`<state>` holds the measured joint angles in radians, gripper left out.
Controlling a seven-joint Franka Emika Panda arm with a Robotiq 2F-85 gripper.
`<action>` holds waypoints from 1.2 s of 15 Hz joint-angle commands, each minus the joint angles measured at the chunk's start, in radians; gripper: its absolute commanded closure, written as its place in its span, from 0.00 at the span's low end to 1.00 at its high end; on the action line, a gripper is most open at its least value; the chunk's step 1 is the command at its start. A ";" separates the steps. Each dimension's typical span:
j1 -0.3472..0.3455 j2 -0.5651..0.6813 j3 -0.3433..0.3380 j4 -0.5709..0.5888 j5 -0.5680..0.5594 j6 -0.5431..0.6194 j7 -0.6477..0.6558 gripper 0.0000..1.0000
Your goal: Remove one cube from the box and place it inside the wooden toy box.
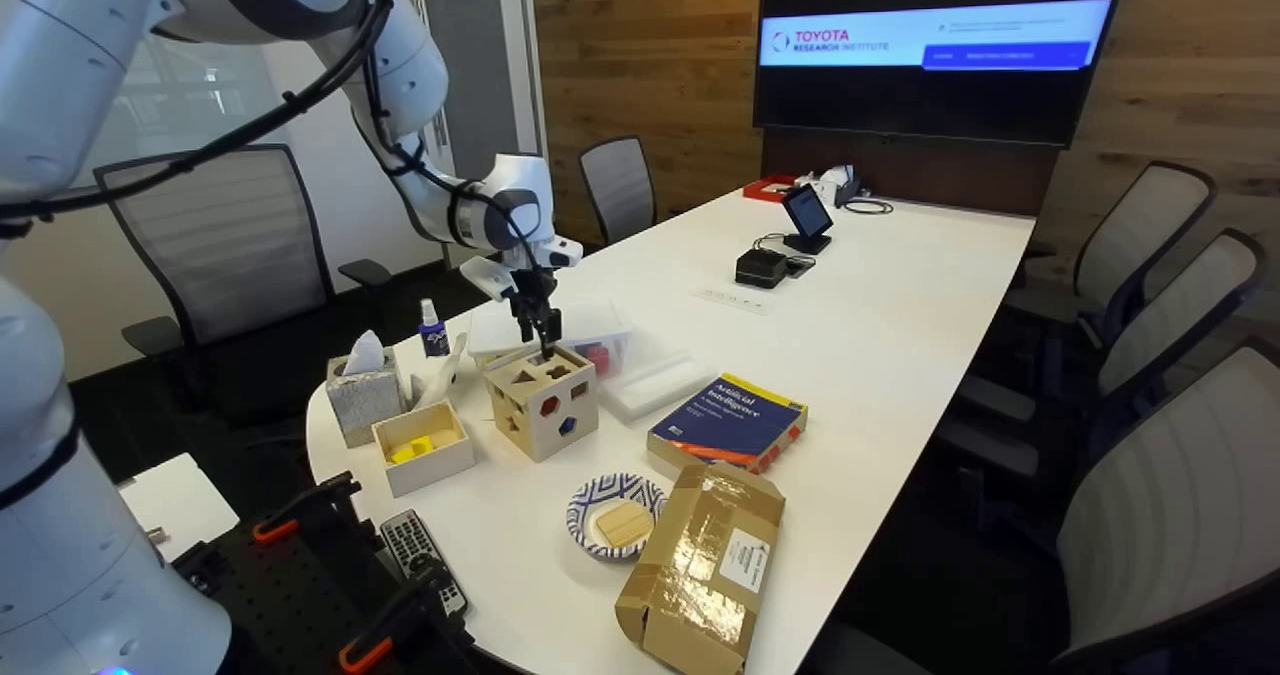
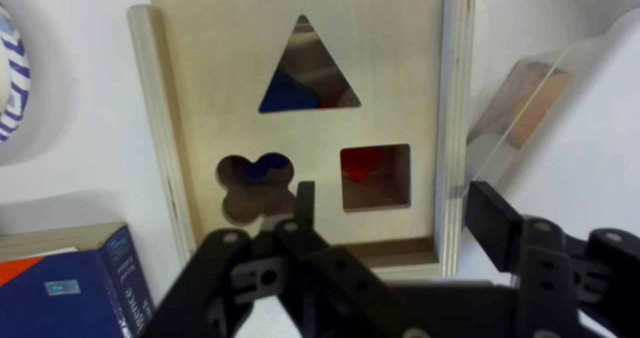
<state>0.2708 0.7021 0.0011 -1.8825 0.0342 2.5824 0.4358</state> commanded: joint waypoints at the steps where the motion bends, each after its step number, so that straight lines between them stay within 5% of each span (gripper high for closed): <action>1: 0.020 -0.035 -0.011 -0.010 0.015 -0.002 0.042 0.00; 11: 0.090 -0.336 -0.033 -0.154 -0.043 -0.101 0.237 0.00; 18: 0.056 -0.444 0.017 -0.171 -0.083 -0.197 0.297 0.00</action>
